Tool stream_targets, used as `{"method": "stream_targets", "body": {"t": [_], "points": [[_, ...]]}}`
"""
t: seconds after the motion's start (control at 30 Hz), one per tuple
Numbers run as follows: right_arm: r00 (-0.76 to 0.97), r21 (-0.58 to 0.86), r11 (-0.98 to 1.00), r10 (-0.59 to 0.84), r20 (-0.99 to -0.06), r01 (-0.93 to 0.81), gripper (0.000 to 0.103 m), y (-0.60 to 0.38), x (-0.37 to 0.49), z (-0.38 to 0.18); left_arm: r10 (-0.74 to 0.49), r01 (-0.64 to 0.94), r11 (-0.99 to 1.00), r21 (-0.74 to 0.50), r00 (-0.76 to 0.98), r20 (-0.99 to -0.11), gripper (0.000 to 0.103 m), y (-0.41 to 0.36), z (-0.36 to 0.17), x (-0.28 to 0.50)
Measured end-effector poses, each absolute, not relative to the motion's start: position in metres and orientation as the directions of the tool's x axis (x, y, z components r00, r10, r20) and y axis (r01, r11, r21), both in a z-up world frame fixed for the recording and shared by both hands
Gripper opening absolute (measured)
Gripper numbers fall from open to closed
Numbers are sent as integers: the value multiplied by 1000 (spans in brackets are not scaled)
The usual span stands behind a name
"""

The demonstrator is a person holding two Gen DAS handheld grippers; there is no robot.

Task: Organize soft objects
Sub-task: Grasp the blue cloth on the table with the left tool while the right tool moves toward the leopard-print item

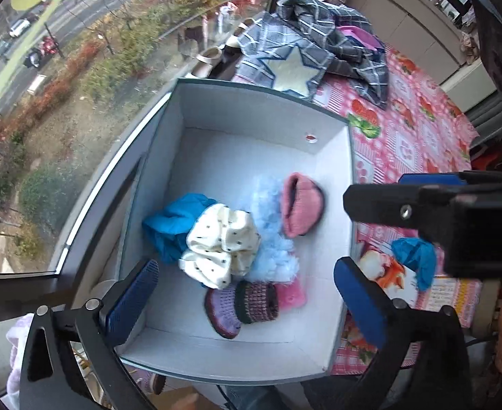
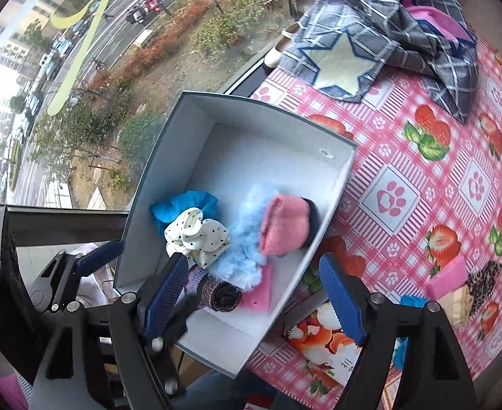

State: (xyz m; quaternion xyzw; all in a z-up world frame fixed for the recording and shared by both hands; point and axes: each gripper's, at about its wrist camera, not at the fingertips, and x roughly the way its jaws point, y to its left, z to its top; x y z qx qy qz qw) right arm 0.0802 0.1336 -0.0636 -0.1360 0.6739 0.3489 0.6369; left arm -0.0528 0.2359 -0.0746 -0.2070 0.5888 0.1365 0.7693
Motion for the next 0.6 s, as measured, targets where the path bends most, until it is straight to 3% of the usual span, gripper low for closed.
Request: {"method": "stream_targets", "body": {"t": [0.17,0.6], "points": [[-143,317,756,289,-947,-572,81,114,92,-52,-118,-423,873,-242,297,-948,103,230,-69,-46],[-187,504,825,469,-863,-257,82,14,119,-9,-165,-285,923,-260,318,-934,103,189,-40,-7]]}}
